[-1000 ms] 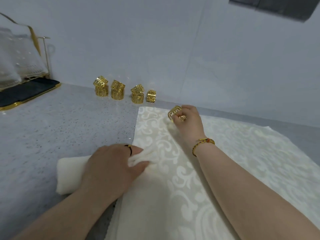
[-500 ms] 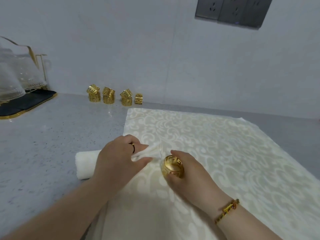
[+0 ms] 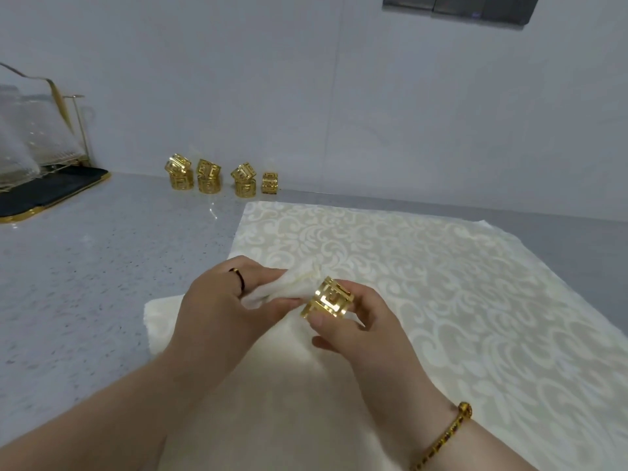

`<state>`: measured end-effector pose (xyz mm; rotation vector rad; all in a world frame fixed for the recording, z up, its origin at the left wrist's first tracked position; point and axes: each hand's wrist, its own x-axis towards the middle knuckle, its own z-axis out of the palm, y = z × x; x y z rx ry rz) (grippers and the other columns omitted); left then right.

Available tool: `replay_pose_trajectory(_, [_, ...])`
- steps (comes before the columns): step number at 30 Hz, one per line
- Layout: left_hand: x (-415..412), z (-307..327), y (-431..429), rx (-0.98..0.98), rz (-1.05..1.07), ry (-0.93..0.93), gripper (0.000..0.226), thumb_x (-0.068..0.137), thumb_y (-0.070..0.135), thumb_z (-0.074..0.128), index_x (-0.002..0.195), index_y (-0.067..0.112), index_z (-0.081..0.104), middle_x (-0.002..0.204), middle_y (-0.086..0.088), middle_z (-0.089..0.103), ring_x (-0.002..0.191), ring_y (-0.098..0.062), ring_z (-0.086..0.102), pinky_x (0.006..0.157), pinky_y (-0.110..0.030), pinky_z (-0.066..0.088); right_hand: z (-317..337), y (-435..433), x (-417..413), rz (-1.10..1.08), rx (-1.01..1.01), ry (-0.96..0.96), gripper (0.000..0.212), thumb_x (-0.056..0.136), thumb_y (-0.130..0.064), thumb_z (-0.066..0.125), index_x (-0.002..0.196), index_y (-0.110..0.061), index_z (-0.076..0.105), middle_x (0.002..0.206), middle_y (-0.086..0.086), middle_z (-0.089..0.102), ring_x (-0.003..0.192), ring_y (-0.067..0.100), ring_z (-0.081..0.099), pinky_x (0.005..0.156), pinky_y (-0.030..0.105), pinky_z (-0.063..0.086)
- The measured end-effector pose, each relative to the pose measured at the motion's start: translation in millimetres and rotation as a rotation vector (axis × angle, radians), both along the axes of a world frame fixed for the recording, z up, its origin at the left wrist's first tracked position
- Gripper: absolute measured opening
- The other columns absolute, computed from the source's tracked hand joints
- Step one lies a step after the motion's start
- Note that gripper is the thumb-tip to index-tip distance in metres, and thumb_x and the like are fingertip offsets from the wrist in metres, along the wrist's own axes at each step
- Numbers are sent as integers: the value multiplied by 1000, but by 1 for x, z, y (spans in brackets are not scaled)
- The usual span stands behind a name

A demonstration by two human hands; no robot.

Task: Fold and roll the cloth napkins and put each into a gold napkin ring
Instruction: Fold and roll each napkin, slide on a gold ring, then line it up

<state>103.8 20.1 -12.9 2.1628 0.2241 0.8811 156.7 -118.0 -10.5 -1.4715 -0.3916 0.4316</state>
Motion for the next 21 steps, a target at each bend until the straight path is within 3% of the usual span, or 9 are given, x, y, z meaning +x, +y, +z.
replay_pose_trajectory(3, [1,-3,0,7,-43,26,23,45,60,57,62,74,50,85,36,56,77,11,54,62,-1,37,1,-3,0,22,59,-3,38,75,-1,68,107,-18,56,84,-11,63,59,-1,62,68,21,53])
replay_pose_trajectory(6, [1,-9,4,52,-84,12,22,46,60,54,66,71,53,81,33,57,74,8,55,60,-2,37,0,-3,1,26,48,-46,40,74,-3,70,104,-24,54,90,-13,62,62,-3,62,69,18,52])
replay_pose_trajectory(9, [0,-10,7,147,-65,35,35,50,60,55,84,53,58,90,28,56,76,3,54,61,-4,37,-2,-2,3,48,-6,-132,42,74,-2,71,96,-33,52,102,-10,60,70,-2,61,65,11,49])
replay_pose_trajectory(12, [-1,-9,9,242,-92,110,50,52,60,49,100,49,51,93,39,52,84,4,49,68,-4,36,-1,-2,5,110,-69,-206,45,74,-2,70,91,-38,50,95,-13,59,77,1,59,69,11,50])
replay_pose_trajectory(14, [-3,-8,7,204,-135,172,39,50,59,52,80,36,65,95,43,50,89,7,49,73,-4,37,-1,-2,8,154,-119,-240,47,73,-2,70,90,-41,49,93,-15,56,79,2,58,76,15,50])
replay_pose_trajectory(15, [-4,-9,7,165,-160,210,22,52,55,60,65,38,63,97,42,49,91,8,48,74,-4,37,-2,-2,9,167,-135,-243,49,73,-2,71,89,-42,48,93,-16,55,77,2,57,77,17,49])
replay_pose_trajectory(16, [-4,-9,8,134,-175,218,17,56,48,68,67,47,56,97,43,48,93,11,48,74,-2,36,-2,-1,10,170,-142,-237,50,73,-1,70,90,-42,47,93,-16,54,75,2,57,76,17,49])
replay_pose_trajectory(18, [-3,-11,7,62,-203,190,45,59,34,81,79,50,44,94,46,47,90,15,47,72,0,36,-5,-1,13,167,-141,-213,51,73,-1,70,91,-42,45,94,-16,53,75,3,56,75,18,49])
replay_pose_trajectory(21, [-3,-11,7,21,-212,211,59,56,30,84,88,44,36,94,41,48,89,14,48,71,-1,38,-8,0,15,173,-129,-175,53,73,-1,71,95,-39,41,102,-15,54,76,2,56,75,19,49])
